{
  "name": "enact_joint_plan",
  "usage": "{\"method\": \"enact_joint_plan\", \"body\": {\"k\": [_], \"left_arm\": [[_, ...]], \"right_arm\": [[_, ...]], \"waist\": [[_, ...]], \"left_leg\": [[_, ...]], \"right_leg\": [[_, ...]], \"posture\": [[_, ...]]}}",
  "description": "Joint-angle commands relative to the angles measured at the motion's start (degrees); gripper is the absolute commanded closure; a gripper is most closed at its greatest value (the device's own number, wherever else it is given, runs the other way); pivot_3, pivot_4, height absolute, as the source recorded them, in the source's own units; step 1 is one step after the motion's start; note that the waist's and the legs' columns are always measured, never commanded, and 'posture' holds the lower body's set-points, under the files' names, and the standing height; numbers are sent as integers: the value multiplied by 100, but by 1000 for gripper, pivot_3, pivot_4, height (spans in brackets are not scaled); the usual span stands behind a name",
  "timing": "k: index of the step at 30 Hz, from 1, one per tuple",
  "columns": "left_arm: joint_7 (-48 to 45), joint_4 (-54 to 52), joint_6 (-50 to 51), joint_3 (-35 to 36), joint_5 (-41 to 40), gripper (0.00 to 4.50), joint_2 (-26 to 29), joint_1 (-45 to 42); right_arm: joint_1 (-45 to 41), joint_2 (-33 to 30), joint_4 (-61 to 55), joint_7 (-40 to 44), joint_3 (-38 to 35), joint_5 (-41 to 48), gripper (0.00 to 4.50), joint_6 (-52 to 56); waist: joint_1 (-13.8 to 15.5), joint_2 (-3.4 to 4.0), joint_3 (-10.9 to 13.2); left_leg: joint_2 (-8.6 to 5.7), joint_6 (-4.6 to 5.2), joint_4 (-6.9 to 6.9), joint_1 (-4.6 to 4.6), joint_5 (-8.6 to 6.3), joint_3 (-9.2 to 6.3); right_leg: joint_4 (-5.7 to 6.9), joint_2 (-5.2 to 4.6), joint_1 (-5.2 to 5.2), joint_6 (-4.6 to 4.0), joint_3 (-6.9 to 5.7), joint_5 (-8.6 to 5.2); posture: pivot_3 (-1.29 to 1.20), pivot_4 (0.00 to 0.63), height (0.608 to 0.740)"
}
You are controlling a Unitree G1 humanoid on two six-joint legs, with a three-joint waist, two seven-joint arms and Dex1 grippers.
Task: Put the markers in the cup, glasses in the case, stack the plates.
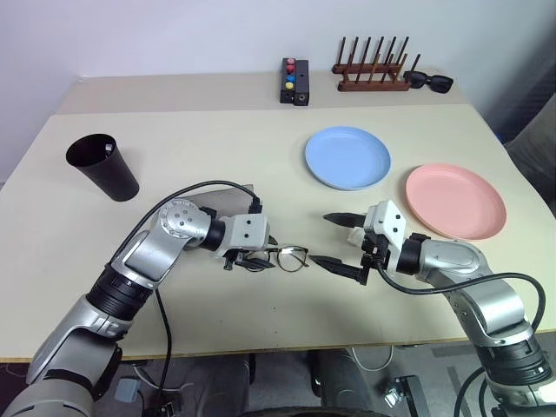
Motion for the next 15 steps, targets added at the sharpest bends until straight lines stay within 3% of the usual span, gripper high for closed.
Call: {"method": "enact_joint_plan", "body": {"k": [1,4,11,15], "left_arm": [[-42,16,-66,-42,50,3090,-21,-19],[-123,38,-57,-34,49,4476,-11,-2],[-251,24,70,116,-181,4476,-29,-14],[-303,-191,457,482,-725,4476,-97,-70]], "right_arm": [[-12,-60,-250,9,-106,73,0,-25],[-23,-56,-256,5,-107,72,0,-24],[-82,-38,-230,-15,-88,59,0,-13],[-64,-52,-200,-9,-109,42,0,-45]], "waist": [[-6,0,0],[1,5,-4],[4,8,-7],[8,8,-7]], "left_leg": [[0,0,0,0,0,0],[0,0,0,3,0,0],[-1,5,3,33,-3,-3],[-1,5,3,32,-3,-3]], "right_leg": [[0,0,0,0,0,0],[1,0,2,0,0,0],[-8,-1,43,-16,-1,-14],[-8,-1,42,-14,-1,-13]], "posture": [[0,150,734],[0,150,734],[0,150,734],[0,150,734]]}}
